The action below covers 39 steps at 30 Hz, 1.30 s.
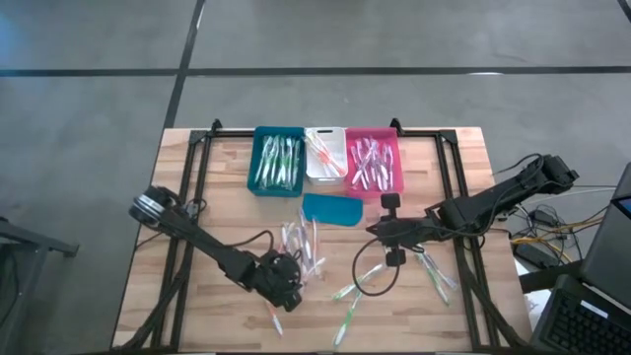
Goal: Pick & Place Toothbrushes
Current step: Put the orange toothbrush into the white bin
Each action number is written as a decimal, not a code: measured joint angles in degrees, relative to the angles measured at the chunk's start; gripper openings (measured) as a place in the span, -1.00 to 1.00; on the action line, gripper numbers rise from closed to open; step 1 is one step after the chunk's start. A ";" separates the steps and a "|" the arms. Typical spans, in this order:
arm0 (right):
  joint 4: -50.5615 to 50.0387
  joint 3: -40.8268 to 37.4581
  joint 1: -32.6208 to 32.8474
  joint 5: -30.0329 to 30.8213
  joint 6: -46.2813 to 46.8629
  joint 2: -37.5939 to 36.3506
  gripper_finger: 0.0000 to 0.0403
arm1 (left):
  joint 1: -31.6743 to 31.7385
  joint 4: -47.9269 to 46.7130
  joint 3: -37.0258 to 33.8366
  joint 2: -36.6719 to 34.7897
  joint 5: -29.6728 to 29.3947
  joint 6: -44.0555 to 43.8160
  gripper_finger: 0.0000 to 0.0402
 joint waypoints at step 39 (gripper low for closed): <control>1.05 -3.54 1.14 0.13 7.18 0.00 -0.96 | 1.23 -1.34 -2.93 -21.94 -23.50 33.22 -0.78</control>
